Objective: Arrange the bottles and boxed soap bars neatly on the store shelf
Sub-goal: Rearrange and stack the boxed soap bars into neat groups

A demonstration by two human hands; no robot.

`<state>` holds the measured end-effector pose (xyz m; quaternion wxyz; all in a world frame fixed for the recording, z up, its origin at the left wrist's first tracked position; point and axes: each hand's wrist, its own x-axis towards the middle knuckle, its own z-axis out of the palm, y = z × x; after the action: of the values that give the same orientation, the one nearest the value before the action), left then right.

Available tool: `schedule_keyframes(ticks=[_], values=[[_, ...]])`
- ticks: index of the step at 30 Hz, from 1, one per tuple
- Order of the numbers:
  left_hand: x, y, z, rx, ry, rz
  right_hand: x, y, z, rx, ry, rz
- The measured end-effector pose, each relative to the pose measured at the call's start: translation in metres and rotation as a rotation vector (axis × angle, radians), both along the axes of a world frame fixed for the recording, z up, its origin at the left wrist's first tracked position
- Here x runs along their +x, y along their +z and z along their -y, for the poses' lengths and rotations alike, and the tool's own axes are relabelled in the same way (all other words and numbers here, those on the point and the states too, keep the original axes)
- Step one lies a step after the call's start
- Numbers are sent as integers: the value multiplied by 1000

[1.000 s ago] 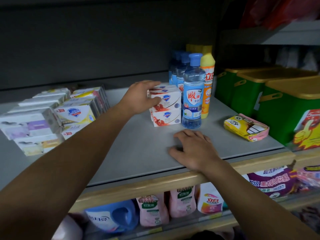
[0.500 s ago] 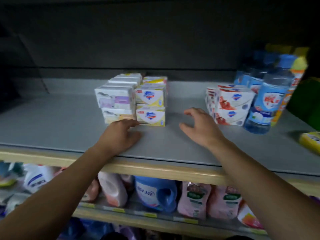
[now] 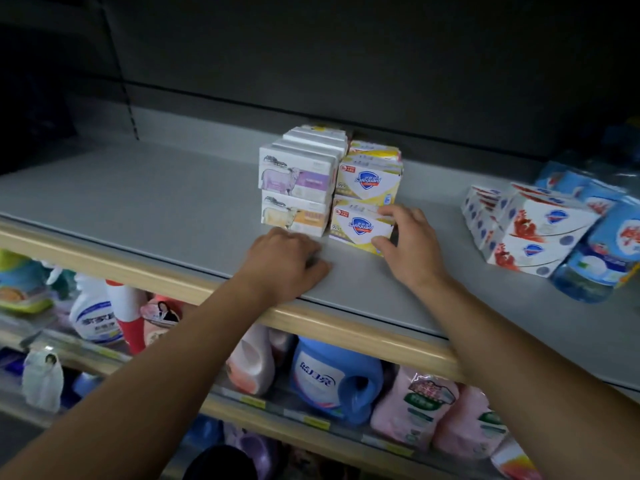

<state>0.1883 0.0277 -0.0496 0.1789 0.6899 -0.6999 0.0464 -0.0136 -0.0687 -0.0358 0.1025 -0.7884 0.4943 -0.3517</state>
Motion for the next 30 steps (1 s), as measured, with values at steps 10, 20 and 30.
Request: schedule_keyframes(ticks=[10,20,30], values=[[-29,22,-6,-66,-266,-772,-38,11,-35,207,250,408],[-92,21,10,66,-304,-1351,-99,-5,-53,412,377,739],[-102,23,10,23,-101,-1123,-92,-3,-52,474,202,837]])
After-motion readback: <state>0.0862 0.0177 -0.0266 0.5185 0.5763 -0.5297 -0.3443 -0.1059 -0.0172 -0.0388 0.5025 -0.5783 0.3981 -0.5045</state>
